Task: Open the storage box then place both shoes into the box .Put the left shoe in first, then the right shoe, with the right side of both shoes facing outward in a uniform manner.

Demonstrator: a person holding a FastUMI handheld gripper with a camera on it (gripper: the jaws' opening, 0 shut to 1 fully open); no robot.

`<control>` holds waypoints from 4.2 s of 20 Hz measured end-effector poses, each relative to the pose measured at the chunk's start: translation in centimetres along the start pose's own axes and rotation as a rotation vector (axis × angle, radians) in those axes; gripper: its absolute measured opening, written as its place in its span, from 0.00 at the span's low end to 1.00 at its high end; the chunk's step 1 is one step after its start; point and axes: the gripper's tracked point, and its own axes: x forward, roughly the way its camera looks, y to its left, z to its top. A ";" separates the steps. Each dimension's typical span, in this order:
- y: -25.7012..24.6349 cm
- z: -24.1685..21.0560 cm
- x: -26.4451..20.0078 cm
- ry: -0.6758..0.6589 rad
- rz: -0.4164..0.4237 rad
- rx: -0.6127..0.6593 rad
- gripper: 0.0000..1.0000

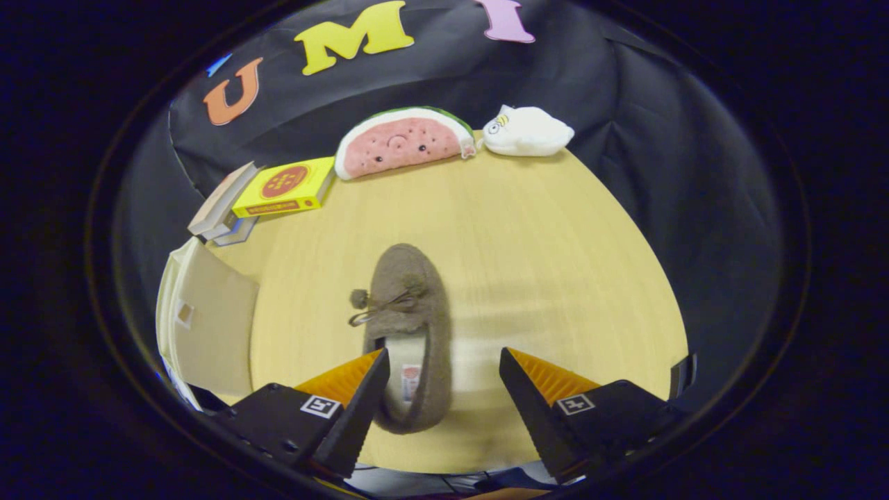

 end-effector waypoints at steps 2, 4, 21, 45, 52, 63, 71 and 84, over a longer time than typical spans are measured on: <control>-0.5 -0.5 1.4 0.028 -0.020 -0.018 0.93; -0.1 -0.7 2.6 0.037 -0.012 -0.045 0.86; 2.1 -1.5 -1.9 0.013 0.046 0.054 0.00; 33.8 -0.1 -14.3 -0.148 0.339 -0.043 0.00; 39.7 -1.0 -11.2 -0.135 0.390 -0.033 0.00; 38.9 -3.4 -8.0 -0.132 0.351 -0.067 0.01; 37.5 -2.3 -12.9 -0.289 0.370 -0.089 0.30; 31.8 1.6 -23.6 -0.815 0.170 -0.191 0.96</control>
